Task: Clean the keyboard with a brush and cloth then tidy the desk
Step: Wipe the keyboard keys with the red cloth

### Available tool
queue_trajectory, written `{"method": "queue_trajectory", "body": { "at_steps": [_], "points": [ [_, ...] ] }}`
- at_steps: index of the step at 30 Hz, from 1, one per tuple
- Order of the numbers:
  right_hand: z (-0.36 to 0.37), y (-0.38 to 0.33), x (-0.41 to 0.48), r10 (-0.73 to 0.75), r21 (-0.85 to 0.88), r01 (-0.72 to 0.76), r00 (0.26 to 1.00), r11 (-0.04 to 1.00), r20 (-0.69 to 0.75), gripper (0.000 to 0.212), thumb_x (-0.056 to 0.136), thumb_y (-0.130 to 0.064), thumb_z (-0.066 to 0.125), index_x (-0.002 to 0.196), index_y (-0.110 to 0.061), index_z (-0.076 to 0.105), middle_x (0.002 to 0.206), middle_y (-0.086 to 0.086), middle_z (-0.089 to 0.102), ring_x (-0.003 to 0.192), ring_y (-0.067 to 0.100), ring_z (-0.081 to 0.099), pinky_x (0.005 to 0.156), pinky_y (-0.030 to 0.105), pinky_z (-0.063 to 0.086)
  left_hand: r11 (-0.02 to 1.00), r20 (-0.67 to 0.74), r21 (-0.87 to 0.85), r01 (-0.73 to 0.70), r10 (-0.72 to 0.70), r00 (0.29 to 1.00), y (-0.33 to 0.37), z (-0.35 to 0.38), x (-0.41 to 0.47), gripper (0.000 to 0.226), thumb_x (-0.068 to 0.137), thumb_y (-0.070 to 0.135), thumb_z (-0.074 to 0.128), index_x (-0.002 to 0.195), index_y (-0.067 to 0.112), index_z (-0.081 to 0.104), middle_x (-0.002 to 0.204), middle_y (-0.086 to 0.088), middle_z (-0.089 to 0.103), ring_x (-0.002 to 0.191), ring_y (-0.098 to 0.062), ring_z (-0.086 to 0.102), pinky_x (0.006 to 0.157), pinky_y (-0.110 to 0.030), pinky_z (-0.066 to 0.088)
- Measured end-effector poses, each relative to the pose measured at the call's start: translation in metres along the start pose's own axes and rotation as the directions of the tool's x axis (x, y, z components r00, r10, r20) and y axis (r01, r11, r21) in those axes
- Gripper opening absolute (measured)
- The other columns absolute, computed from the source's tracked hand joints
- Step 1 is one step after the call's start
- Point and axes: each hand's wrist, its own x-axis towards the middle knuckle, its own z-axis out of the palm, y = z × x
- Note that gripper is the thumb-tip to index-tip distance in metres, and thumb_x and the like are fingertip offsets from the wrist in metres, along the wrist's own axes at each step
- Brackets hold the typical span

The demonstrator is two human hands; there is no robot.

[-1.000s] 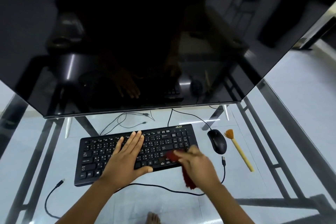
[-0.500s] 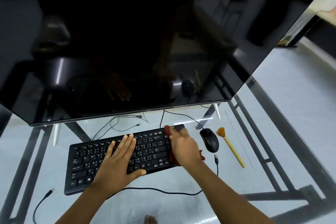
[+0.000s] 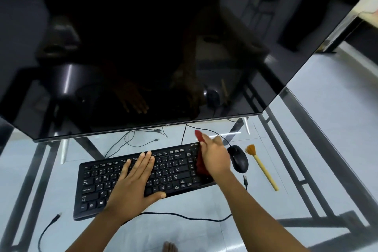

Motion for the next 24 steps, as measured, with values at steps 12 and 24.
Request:
{"method": "queue_trajectory", "body": {
  "at_steps": [12,24],
  "points": [
    [0.008,-0.032,-0.016,-0.122,-0.031,0.125,0.989,0.992,0.089,0.037,0.102,-0.036,0.036,0.136,-0.028,0.046,0.119,0.012,0.053,0.087,0.033,0.066,0.075,0.037,0.053,1.0,0.011,-0.02,0.014,-0.014,1.0,-0.001,-0.002,-0.001,0.104,0.079,0.087,0.032,0.153,0.017,0.015,0.161,0.003,0.007,0.148,-0.01,-0.001,0.117,-0.041,-0.002],
    [0.024,-0.071,-0.048,-0.466,0.037,0.472,0.853,0.881,0.236,0.041,0.1,-0.036,0.04,0.141,-0.029,0.04,0.12,0.011,0.05,0.087,0.03,0.065,0.074,0.04,0.057,0.998,0.04,-0.069,-0.002,0.005,0.999,-0.005,-0.009,0.0,0.109,0.077,0.087,0.034,0.153,0.016,0.003,0.16,0.004,-0.007,0.145,-0.005,-0.014,0.117,-0.038,-0.009]
  ]
}}
